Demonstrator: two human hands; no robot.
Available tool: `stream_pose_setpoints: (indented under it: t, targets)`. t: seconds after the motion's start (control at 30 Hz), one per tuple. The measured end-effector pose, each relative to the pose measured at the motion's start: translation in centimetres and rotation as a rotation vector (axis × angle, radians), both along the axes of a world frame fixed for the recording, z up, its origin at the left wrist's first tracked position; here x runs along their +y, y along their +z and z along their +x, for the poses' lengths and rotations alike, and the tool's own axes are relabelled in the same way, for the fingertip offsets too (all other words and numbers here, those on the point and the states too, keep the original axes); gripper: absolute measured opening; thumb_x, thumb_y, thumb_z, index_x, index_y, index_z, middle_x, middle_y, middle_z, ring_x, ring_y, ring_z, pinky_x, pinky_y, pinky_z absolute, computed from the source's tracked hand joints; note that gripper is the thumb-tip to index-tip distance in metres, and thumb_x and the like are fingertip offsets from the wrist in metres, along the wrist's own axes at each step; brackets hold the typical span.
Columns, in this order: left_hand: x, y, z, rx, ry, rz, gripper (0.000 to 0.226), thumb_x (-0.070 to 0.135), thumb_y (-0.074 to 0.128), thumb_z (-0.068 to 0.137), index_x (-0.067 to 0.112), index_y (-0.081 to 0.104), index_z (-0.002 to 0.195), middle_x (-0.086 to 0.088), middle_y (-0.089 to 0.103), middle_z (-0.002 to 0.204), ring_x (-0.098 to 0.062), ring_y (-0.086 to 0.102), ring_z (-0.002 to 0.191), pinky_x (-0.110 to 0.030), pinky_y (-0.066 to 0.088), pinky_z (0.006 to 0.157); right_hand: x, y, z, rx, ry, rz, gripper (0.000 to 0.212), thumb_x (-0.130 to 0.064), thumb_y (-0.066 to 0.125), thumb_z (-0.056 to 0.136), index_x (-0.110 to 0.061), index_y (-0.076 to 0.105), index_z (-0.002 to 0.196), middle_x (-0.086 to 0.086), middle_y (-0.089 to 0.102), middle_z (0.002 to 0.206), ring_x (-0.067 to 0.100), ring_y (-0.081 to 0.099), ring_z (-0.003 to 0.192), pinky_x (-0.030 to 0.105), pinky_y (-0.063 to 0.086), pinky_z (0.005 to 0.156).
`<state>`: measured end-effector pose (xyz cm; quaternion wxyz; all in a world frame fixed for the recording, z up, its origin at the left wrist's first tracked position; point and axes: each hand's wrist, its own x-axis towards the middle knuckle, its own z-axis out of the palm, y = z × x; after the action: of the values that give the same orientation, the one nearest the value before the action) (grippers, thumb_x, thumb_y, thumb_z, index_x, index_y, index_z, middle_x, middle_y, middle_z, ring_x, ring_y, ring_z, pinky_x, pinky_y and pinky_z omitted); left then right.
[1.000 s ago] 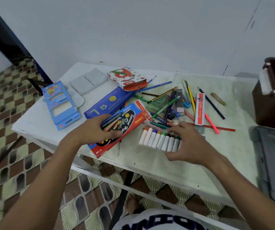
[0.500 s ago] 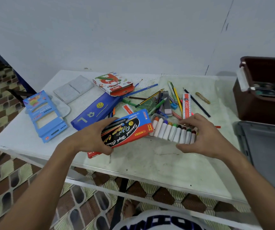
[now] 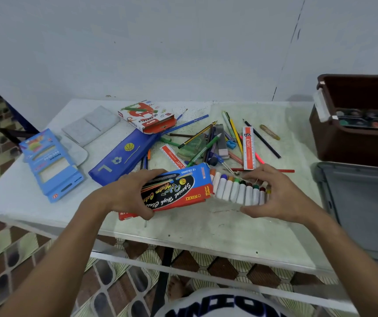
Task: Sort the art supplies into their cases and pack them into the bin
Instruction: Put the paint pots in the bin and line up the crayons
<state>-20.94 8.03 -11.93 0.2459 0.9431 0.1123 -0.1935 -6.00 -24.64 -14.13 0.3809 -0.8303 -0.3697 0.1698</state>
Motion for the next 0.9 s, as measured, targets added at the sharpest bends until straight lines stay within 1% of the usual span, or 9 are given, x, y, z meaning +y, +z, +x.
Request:
stream_pose_setpoints:
  t: [0.1,0.17,0.3,0.47,0.57,0.63,0.7,0.8,0.9]
  targets:
    - [-0.7,-0.2,0.7,0.017,-0.081,0.098,0.105,0.047,0.073,0.055,0.047,0.018,0.144,0.017,0.043,0.123,-0.007,0.045,0.113,-0.039,0.042,0.101,0.2,-0.1,0.0,0.010,0.043,-0.013,0.075,-0.043,0.087,0.055,-0.027,0.057,0.121,-0.020,0.047,0.115,-0.003,0.048,0.109,0.020,0.045,0.087]
    - [-1.0,-0.2,1.2,0.036,-0.107,0.129,0.107,0.049,0.071,0.054,0.046,0.016,0.145,0.015,0.043,0.123,-0.010,0.044,0.114,-0.041,0.039,0.104,0.2,-0.1,0.1,0.023,0.062,-0.011,0.075,-0.048,0.083,0.053,-0.028,0.058,0.120,-0.019,0.048,0.114,-0.002,0.048,0.109,0.023,0.046,0.089]
    - [-0.8,-0.1,2.0,0.075,-0.144,0.174,0.108,0.048,0.073,0.057,0.047,0.012,0.145,0.013,0.041,0.123,-0.012,0.042,0.115,-0.043,0.038,0.105,-0.2,0.0,0.7,0.026,0.111,-0.037,0.078,-0.051,0.080,0.052,-0.027,0.056,0.122,-0.018,0.046,0.116,-0.002,0.046,0.111,0.019,0.044,0.089]
    - [-2.1,-0.3,2.7,0.080,-0.231,0.180,0.107,0.049,0.073,0.058,0.048,0.010,0.145,0.011,0.041,0.117,-0.013,0.043,0.108,-0.039,0.039,0.100,-0.5,-0.8,0.5,0.014,0.147,-0.083,0.072,-0.044,0.087,0.056,-0.033,0.056,0.120,-0.015,0.046,0.115,0.000,0.045,0.110,0.020,0.045,0.091]
    - [-3.7,-0.7,3.2,0.034,-0.295,0.170,0.107,0.048,0.075,0.059,0.049,0.011,0.145,0.010,0.042,0.122,-0.014,0.042,0.109,-0.038,0.035,0.101,0.3,-1.2,-0.3,0.008,0.159,-0.054,0.070,-0.045,0.087,0.056,-0.043,0.054,0.117,-0.014,0.049,0.112,0.004,0.049,0.108,0.019,0.046,0.089]
    - [-4.8,-1.2,3.6,0.029,-0.318,0.137,0.107,0.044,0.078,0.061,0.044,0.014,0.147,0.009,0.038,0.135,-0.015,0.040,0.116,-0.035,0.034,0.102,0.8,-1.7,-0.9,0.036,0.138,-0.018,0.079,-0.044,0.089,0.055,-0.043,0.048,0.123,-0.016,0.051,0.117,0.003,0.050,0.113,0.020,0.047,0.092]
    - [-5.6,-1.7,3.8,0.024,-0.325,0.138,0.108,0.043,0.079,0.061,0.040,0.014,0.148,0.007,0.032,0.142,-0.017,0.036,0.121,-0.036,0.032,0.105,0.8,-2.0,-1.3,0.059,0.108,-0.046,0.097,-0.048,0.089,0.054,-0.042,0.036,0.135,-0.018,0.046,0.126,0.000,0.045,0.118,0.026,0.047,0.098]
    - [-5.5,-2.3,3.4,-0.007,-0.304,0.164,0.109,0.046,0.077,0.060,0.040,0.013,0.148,0.008,0.028,0.142,-0.017,0.032,0.124,-0.038,0.034,0.106,0.0,-2.0,-1.4,0.037,0.081,-0.132,0.107,-0.057,0.085,0.053,-0.044,0.027,0.141,-0.021,0.039,0.131,-0.007,0.036,0.120,0.028,0.042,0.103]
    - [-5.1,-2.6,2.7,-0.055,-0.271,0.168,0.106,0.051,0.075,0.060,0.043,0.015,0.147,0.011,0.028,0.139,-0.014,0.031,0.124,-0.037,0.037,0.105,-1.5,-1.6,-1.3,-0.058,0.027,-0.236,0.113,-0.066,0.081,0.051,-0.043,0.022,0.144,-0.021,0.029,0.135,-0.004,0.022,0.122,0.026,0.028,0.105]
